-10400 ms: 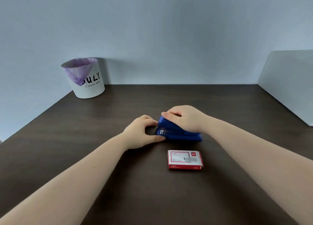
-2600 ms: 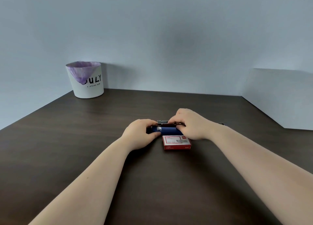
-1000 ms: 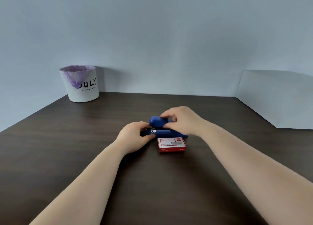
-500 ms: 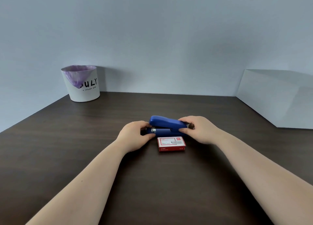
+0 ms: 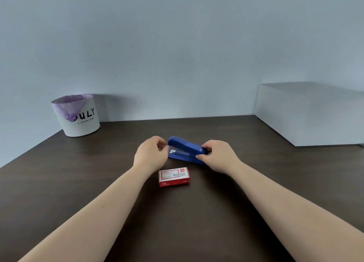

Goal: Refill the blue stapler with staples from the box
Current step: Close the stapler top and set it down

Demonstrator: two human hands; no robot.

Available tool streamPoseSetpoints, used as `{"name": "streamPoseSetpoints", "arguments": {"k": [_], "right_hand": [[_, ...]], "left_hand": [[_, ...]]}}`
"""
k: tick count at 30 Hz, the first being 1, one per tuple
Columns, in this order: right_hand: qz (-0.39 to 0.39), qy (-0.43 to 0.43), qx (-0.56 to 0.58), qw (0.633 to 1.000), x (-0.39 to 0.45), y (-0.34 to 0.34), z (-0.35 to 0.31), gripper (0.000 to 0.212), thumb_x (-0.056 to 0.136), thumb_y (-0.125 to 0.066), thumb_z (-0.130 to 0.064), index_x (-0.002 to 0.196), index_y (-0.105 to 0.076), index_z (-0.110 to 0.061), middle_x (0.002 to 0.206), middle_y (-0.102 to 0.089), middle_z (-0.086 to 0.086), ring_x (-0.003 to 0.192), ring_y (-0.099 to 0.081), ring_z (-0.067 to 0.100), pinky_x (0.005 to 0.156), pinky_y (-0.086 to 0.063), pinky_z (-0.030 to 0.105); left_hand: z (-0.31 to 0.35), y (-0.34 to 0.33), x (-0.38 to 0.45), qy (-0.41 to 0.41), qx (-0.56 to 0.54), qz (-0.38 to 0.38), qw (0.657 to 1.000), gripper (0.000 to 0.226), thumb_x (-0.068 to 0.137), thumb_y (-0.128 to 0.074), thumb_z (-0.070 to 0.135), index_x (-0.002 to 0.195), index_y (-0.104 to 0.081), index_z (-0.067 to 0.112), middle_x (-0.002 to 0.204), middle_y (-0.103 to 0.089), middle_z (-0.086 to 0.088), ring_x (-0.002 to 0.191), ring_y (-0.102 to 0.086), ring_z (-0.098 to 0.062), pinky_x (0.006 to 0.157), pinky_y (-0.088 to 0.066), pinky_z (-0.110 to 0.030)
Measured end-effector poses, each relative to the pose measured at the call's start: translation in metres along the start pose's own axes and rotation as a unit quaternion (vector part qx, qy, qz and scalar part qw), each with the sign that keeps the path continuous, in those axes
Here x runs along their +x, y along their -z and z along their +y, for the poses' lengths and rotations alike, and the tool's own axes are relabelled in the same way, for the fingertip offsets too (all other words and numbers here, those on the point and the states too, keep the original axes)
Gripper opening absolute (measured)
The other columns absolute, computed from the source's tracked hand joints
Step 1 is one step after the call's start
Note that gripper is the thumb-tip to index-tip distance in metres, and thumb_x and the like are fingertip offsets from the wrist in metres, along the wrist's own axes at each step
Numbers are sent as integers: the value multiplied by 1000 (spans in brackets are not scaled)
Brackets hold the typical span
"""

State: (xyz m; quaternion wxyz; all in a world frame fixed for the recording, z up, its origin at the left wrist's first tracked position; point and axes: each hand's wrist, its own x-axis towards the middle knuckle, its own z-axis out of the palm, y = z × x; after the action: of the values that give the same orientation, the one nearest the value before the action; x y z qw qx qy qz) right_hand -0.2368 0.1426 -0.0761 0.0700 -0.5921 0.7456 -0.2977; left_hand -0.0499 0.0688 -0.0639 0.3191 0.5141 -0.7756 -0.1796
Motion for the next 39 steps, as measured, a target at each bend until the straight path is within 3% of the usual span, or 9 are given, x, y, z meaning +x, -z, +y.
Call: {"name": "streamPoseSetpoints", "arguments": {"k": [4, 7, 13, 20, 26, 39], "right_hand": [[42, -60, 5, 997, 5, 13, 27, 26, 81, -63, -35, 99, -63, -17, 99, -65, 2, 85, -54, 19, 73, -45, 30], [77, -104, 3, 992, 10, 29, 53, 24, 82, -62, -33, 97, -61, -14, 90, -61, 2, 80, -52, 19, 67, -41, 29], [132, -157, -21, 978, 28, 53, 103, 20, 83, -62, -30, 91, -58, -12, 84, -56, 1, 79, -53, 20, 62, -38, 30], [174, -195, -57, 964, 62, 66, 145, 30, 85, -62, -31, 97, -55, -5, 97, -64, 13, 77, -49, 25, 62, -37, 33], [187, -206, -75, 958, 94, 74, 165, 33, 86, -62, -31, 101, -56, -2, 102, -65, 16, 93, -60, 34, 64, -38, 33], [221, -232, -76, 944, 135, 72, 183, 24, 89, -61, -19, 99, -58, 2, 101, -68, 21, 94, -63, 38, 62, -40, 34]], "left_hand": [[43, -28, 17, 11, -18, 13, 1000, 14, 87, -51, 27, 80, -56, 16, 70, -55, 5, 74, -54, -18, 66, -42, -32], [71, -58, 25, 17, -34, -10, 999, 16, 86, -52, 26, 74, -53, 15, 65, -52, 5, 71, -52, -20, 65, -40, -31], [119, -115, 33, 12, -56, -55, 997, 13, 85, -51, 24, 76, -53, 14, 72, -55, 3, 73, -52, -19, 57, -37, -27], [142, -159, 42, -3, -53, -77, 996, 14, 87, -50, 28, 81, -55, 16, 83, -60, 1, 77, -52, -19, 66, -38, -29], [139, -167, 48, -25, -41, -66, 997, 15, 86, -50, 29, 81, -57, 17, 83, -61, 2, 81, -55, -20, 68, -39, -29], [138, -169, 52, -31, -43, -70, 996, 14, 84, -51, 30, 82, -60, 20, 86, -63, 5, 86, -57, -20, 71, -40, -29]]}}
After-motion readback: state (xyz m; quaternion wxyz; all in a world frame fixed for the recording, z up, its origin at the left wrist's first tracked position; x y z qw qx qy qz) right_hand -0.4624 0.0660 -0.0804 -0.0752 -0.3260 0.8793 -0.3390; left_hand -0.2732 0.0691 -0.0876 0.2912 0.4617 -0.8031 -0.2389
